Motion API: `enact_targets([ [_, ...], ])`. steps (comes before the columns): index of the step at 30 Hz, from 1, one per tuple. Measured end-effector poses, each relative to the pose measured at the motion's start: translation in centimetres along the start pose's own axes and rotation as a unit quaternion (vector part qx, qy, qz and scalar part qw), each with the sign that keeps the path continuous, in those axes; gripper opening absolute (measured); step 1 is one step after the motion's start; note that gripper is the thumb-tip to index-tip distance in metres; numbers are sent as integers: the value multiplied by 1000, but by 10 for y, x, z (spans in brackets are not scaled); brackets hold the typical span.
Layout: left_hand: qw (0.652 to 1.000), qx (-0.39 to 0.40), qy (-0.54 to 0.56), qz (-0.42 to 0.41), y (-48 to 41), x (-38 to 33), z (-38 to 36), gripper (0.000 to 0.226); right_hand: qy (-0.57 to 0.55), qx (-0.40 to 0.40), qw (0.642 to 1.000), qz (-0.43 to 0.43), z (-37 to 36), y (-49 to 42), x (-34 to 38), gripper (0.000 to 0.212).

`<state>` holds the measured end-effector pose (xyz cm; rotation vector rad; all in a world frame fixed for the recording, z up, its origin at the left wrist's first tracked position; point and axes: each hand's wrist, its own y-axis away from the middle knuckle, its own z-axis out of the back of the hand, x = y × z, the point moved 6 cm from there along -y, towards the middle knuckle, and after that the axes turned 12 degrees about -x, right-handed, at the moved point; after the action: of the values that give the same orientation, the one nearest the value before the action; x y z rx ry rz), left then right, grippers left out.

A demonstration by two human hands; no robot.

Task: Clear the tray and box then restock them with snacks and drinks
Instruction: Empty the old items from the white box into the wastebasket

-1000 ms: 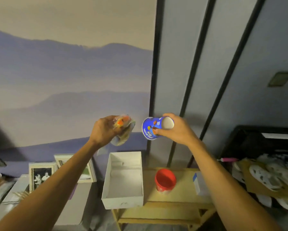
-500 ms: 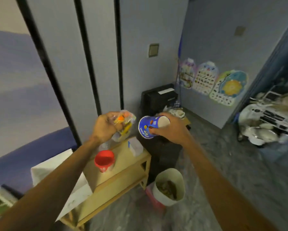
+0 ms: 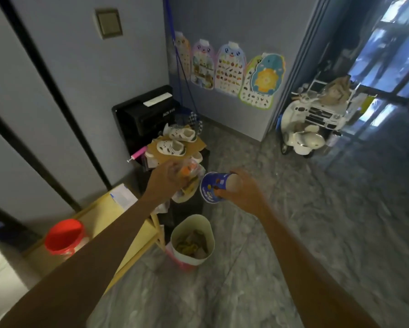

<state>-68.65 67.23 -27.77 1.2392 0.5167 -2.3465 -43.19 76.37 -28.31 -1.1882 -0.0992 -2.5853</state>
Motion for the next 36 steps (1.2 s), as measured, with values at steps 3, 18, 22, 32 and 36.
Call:
enact_targets([
  [3, 999, 24, -28, 18, -5, 24, -43, 56, 10, 13, 999, -34, -22, -9, -51, 77],
  [18, 981, 81, -59, 166, 11, 375, -283, 46, 55, 42, 984, -167, -347, -17, -343, 74],
  [22, 984, 89, -53, 146, 18, 448, -325, 24, 74, 68, 980, -170, -414, -7, -391, 73],
  [32, 980, 119, -125, 101, 15, 465, -312, 54, 127, 63, 979, -146, -419, -12, -384, 65],
  [36, 981, 119, -144, 59, -1, 405, -267, 70, 133, 44, 983, -122, -354, -31, -326, 76],
])
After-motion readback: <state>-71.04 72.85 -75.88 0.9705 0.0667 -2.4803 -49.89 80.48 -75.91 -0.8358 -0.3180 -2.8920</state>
